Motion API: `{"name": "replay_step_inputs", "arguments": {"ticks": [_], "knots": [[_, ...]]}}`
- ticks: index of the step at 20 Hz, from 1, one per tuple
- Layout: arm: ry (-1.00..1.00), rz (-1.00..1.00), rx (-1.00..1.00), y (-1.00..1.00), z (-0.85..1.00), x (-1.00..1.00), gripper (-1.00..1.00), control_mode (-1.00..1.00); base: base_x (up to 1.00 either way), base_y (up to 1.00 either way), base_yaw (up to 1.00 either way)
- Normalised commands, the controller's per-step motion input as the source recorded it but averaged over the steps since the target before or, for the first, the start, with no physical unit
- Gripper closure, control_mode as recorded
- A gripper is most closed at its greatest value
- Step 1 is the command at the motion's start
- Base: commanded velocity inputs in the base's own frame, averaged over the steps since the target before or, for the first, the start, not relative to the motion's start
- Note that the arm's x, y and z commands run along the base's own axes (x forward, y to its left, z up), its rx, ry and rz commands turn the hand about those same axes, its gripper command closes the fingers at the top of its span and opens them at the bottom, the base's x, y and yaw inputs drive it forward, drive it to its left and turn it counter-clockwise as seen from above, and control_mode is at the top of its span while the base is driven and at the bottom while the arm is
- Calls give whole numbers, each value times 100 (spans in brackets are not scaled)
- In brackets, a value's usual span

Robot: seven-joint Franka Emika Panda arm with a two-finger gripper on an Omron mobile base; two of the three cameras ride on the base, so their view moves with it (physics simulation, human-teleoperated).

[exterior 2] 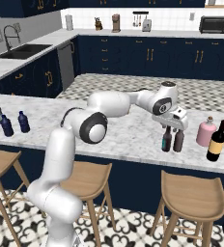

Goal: Move the plastic bottles in the middle to the plastics group, and the glass bottles in the middle to the glass group.

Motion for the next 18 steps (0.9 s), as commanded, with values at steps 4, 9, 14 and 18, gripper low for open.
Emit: {"name": "replay_step_inputs", "arguments": {"ticks": [4, 9, 14, 18], "knots": [[0, 0, -1, 3, 4, 0, -100, -100, 0, 0, 0], [0, 0, -1, 16, 25, -1, -100, -100, 0, 0, 0], [-1, 0, -4, 26, 37, -10, -100, -100, 0, 0, 0], [-3, 0, -5, 37, 26, -37, -100, -100, 0, 0, 0]]}}
